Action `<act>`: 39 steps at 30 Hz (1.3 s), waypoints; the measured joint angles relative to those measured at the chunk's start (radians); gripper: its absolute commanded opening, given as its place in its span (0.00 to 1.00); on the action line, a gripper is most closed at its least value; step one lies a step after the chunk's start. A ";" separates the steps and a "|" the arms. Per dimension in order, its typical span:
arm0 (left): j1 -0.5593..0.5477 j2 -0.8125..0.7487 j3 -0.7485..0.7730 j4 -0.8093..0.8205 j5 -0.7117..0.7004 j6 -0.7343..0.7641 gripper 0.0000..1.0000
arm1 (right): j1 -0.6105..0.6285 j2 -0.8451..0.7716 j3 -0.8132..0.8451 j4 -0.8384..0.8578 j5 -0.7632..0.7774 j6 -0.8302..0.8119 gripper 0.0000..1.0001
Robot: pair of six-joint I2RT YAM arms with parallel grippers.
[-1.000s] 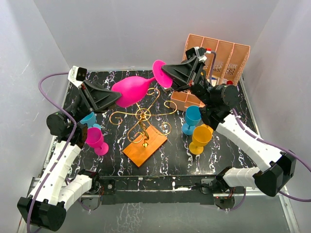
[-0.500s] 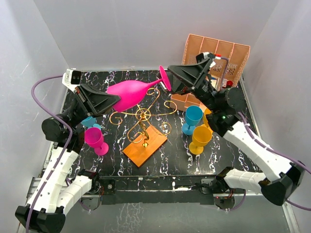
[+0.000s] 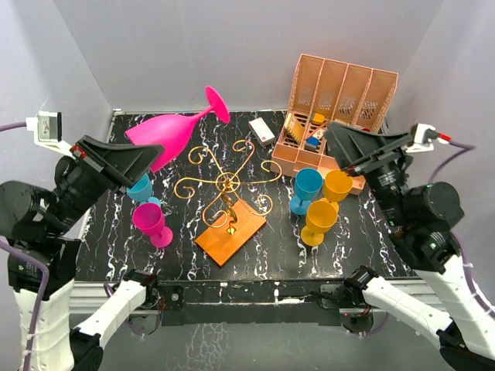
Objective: Take the wine glass off the wine glass rack
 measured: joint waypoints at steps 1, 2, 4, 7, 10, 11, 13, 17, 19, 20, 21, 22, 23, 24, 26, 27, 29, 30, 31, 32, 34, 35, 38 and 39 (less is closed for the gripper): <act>0.000 0.018 0.046 -0.087 -0.043 0.053 0.00 | 0.000 -0.023 0.003 -0.031 0.031 -0.031 0.82; 0.000 0.036 0.079 -0.153 -0.079 0.094 0.00 | 0.000 -0.039 0.006 -0.053 0.053 -0.053 0.82; 0.000 0.092 0.142 -0.294 -0.164 0.181 0.00 | 0.000 -0.066 0.016 -0.109 0.105 -0.105 0.82; 0.000 0.187 0.169 -0.455 -0.278 0.278 0.00 | 0.000 -0.089 0.032 -0.181 0.164 -0.168 0.82; 0.000 0.269 0.159 -0.553 -0.363 0.338 0.00 | 0.000 -0.103 0.043 -0.237 0.199 -0.215 0.82; 0.000 0.296 0.153 -0.581 -0.388 0.355 0.00 | 0.000 -0.106 0.044 -0.248 0.206 -0.224 0.82; 0.000 0.341 0.147 -0.628 -0.431 0.384 0.00 | 0.000 -0.111 0.049 -0.275 0.219 -0.240 0.82; 0.000 0.393 0.147 -0.688 -0.502 0.425 0.00 | 0.000 -0.113 0.060 -0.315 0.230 -0.272 0.82; 0.000 0.413 0.147 -0.710 -0.518 0.445 0.00 | 0.000 -0.113 0.061 -0.323 0.235 -0.284 0.82; 0.000 0.424 0.147 -0.718 -0.520 0.454 0.00 | 0.000 -0.113 0.061 -0.328 0.235 -0.288 0.82; 0.000 0.437 0.146 -0.726 -0.520 0.463 0.00 | 0.000 -0.113 0.061 -0.335 0.235 -0.291 0.82; 0.000 0.454 0.145 -0.733 -0.518 0.473 0.00 | 0.000 -0.113 0.061 -0.340 0.235 -0.293 0.82; 0.000 0.467 0.142 -0.736 -0.515 0.480 0.00 | 0.000 -0.113 0.061 -0.344 0.235 -0.294 0.82; 0.000 0.487 0.136 -0.743 -0.514 0.490 0.00 | 0.000 -0.113 0.061 -0.348 0.234 -0.295 0.82; 0.000 0.528 0.124 -0.758 -0.515 0.508 0.00 | 0.000 -0.113 0.061 -0.354 0.233 -0.295 0.82; 0.000 0.550 0.117 -0.765 -0.515 0.516 0.00 | 0.000 -0.113 0.061 -0.357 0.233 -0.295 0.82; 0.000 0.585 0.098 -0.771 -0.517 0.530 0.00 | 0.000 -0.113 0.061 -0.365 0.230 -0.295 0.83; 0.000 0.600 0.087 -0.773 -0.519 0.537 0.00 | 0.000 -0.112 0.061 -0.366 0.229 -0.295 0.83; 0.000 0.613 0.078 -0.776 -0.519 0.542 0.00 | 0.000 -0.112 0.061 -0.367 0.227 -0.295 0.83; 0.000 0.623 0.069 -0.777 -0.519 0.548 0.00 | 0.000 -0.112 0.061 -0.368 0.225 -0.295 0.83; 0.000 0.632 0.051 -0.776 -0.511 0.558 0.00 | 0.000 -0.112 0.061 -0.372 0.221 -0.294 0.83; 0.000 0.634 0.041 -0.776 -0.506 0.562 0.00 | 0.000 -0.112 0.061 -0.373 0.220 -0.294 0.83; 0.000 0.647 0.017 -0.769 -0.496 0.572 0.00 | 0.000 -0.112 0.061 -0.374 0.216 -0.294 0.83; 0.000 0.652 0.007 -0.765 -0.494 0.575 0.00 | 0.000 -0.112 0.061 -0.374 0.215 -0.294 0.83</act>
